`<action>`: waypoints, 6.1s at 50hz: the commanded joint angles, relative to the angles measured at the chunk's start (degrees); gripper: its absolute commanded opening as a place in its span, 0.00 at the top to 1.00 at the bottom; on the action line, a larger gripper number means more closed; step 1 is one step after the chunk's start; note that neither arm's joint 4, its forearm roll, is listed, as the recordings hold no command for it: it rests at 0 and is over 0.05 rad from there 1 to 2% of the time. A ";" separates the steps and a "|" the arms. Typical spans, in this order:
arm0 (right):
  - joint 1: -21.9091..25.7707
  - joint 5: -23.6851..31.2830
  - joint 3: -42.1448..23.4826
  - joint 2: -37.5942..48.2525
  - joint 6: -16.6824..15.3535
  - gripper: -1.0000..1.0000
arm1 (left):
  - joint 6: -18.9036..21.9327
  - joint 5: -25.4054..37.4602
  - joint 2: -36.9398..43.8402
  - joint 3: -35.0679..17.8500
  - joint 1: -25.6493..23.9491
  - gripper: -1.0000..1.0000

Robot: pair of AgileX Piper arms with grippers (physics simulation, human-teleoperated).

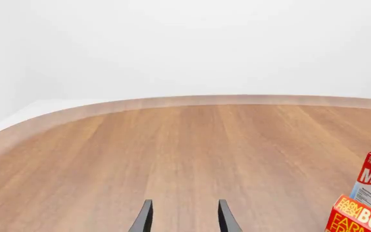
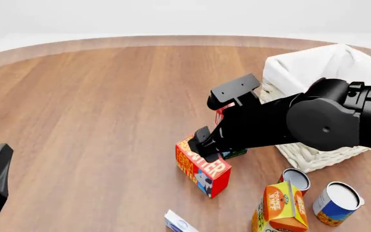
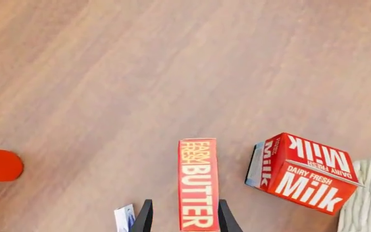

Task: Pick up the cream cheese box and the butter, and put them in the basket.

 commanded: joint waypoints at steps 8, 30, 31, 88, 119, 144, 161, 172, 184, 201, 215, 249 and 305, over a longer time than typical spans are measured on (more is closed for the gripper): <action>0.61 -0.21 1.93 0.20 -0.81 0.00 | 0.00 0.00 0.00 0.00 0.00 0.00; -1.23 -1.00 2.71 0.45 -2.31 0.00 | 0.00 0.00 0.00 0.00 0.00 0.00; -1.22 -1.33 2.80 0.71 -2.21 0.00 | 0.00 0.00 0.00 0.00 0.00 0.00; -2.05 -10.83 7.60 6.08 0.03 0.00 | 0.00 0.00 0.00 0.00 0.00 0.00; -1.42 -14.71 9.22 9.29 0.58 0.00 | 0.00 0.00 0.00 0.00 0.00 0.00; -1.24 -15.77 10.07 9.80 1.56 0.00 | 0.00 0.00 0.00 0.00 0.00 0.00; -0.99 -17.85 11.01 11.02 2.10 0.00 | 0.00 0.00 0.00 0.00 0.00 0.00; -1.14 -18.76 11.44 11.30 2.63 0.00 | 0.00 0.00 0.00 0.00 0.00 0.00; -0.88 -20.51 12.11 12.68 3.29 0.00 | 0.00 0.00 0.00 0.00 0.00 0.00; -0.20 -21.82 12.47 13.59 3.92 0.00 | 0.00 0.00 0.00 0.00 0.00 0.00; -0.55 -20.02 10.77 12.62 2.84 1.00 | 0.00 0.00 0.00 0.00 0.00 0.00; 0.06 -6.36 1.55 -0.35 -1.56 1.00 | 0.00 0.00 0.00 0.00 0.00 0.00; -9.72 1.06 -8.78 -15.82 -5.31 1.00 | 0.00 0.00 0.00 0.00 0.00 0.00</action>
